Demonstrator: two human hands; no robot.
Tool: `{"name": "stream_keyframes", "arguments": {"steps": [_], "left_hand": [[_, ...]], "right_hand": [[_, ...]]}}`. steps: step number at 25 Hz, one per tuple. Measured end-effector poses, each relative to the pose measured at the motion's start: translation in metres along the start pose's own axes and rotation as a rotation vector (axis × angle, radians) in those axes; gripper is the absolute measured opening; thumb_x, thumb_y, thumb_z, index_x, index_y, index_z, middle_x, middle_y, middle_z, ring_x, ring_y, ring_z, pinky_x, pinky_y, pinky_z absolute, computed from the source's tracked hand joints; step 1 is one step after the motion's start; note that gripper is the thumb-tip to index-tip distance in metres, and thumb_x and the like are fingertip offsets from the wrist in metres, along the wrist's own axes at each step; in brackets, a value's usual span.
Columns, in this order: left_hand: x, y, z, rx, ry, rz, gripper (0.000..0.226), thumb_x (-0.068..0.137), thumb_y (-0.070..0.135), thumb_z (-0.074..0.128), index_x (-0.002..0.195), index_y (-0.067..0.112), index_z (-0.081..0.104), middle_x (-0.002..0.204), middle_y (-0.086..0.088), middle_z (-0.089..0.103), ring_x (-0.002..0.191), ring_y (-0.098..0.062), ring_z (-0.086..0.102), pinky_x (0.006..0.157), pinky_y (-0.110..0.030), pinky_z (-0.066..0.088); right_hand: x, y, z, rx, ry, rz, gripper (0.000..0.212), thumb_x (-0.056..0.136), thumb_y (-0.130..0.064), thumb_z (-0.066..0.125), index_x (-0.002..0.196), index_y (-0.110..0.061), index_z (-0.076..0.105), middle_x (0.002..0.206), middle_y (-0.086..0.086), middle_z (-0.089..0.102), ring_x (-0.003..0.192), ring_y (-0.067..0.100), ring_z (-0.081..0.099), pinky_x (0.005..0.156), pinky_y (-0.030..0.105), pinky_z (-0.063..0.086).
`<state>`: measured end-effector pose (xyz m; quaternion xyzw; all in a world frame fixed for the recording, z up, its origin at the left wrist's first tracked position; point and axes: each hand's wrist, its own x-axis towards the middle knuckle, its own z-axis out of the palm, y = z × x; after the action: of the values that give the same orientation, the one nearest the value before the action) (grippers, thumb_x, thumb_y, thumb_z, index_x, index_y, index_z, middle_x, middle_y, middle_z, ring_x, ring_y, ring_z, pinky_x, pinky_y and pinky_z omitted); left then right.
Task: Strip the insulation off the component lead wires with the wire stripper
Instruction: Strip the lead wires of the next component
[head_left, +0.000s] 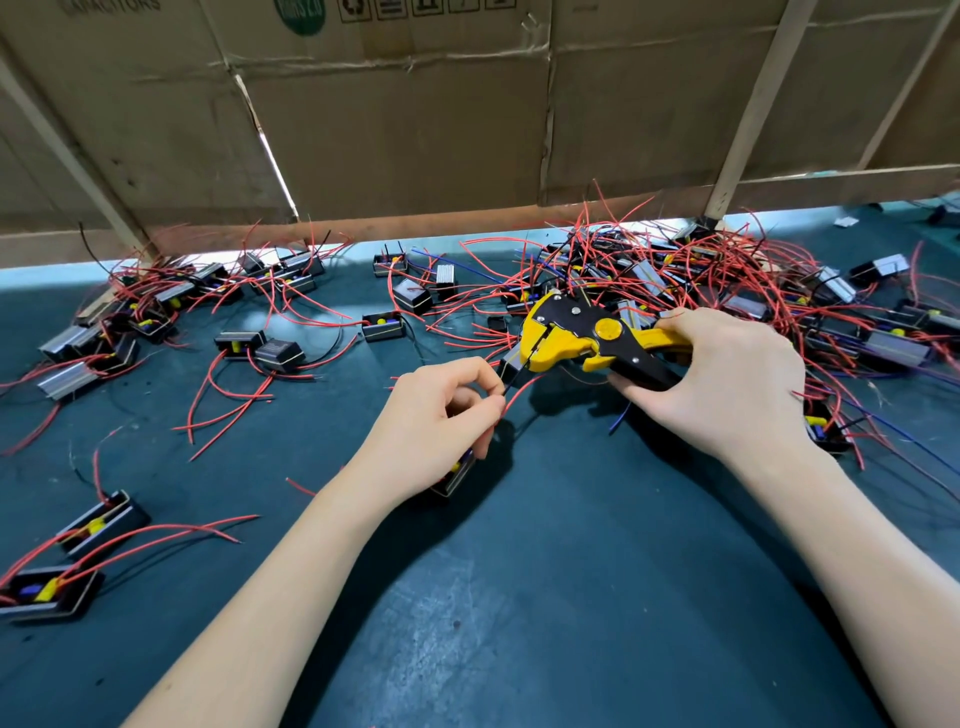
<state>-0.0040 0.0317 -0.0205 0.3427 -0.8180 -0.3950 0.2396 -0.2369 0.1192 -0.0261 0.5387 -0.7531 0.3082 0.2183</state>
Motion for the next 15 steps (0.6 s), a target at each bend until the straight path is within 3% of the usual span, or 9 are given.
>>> {"name": "stream_keyframes", "arguments": {"steps": [4,6,9,15], "left_hand": [[0.0,-0.001,0.0,-0.004,-0.004,-0.002,0.017,0.095,0.014,0.058,0.078,0.015,0.059,0.05,0.001,0.062,0.044,-0.006,0.043,0.051,-0.013,0.037],[0.001,-0.002,0.0,-0.02,-0.007,-0.012,0.018,0.095,0.018,0.059,0.077,0.015,0.061,0.049,0.001,0.061,0.044,-0.007,0.044,0.052,-0.014,0.038],[0.001,-0.003,0.0,-0.035,-0.002,-0.012,0.02,0.094,0.025,0.063,0.076,0.016,0.064,0.048,0.003,0.058,0.046,-0.008,0.045,0.054,-0.014,0.038],[0.006,-0.007,-0.002,-0.248,0.031,-0.051,0.017,0.095,0.016,0.063,0.082,0.007,0.068,0.058,-0.004,0.065,0.055,-0.016,0.057,0.058,-0.021,0.048]], "right_hand": [[-0.001,-0.001,-0.003,-0.067,-0.013,0.037,0.042,0.065,-0.053,0.082,0.066,-0.014,0.065,0.055,0.006,0.059,0.06,0.033,0.063,0.055,0.026,0.036],[-0.001,-0.002,-0.001,-0.065,-0.001,0.035,0.043,0.067,-0.054,0.08,0.076,-0.014,0.066,0.067,0.007,0.062,0.07,0.034,0.063,0.06,0.032,0.037],[0.002,0.003,0.003,-0.14,-0.069,0.042,0.056,0.068,-0.057,0.076,0.098,-0.012,0.064,0.091,0.009,0.063,0.092,0.035,0.058,0.08,0.042,0.035],[0.0,0.009,0.011,-0.181,-0.156,0.032,0.061,0.065,-0.059,0.074,0.105,-0.013,0.064,0.097,0.007,0.063,0.098,0.033,0.058,0.083,0.042,0.036]]}}
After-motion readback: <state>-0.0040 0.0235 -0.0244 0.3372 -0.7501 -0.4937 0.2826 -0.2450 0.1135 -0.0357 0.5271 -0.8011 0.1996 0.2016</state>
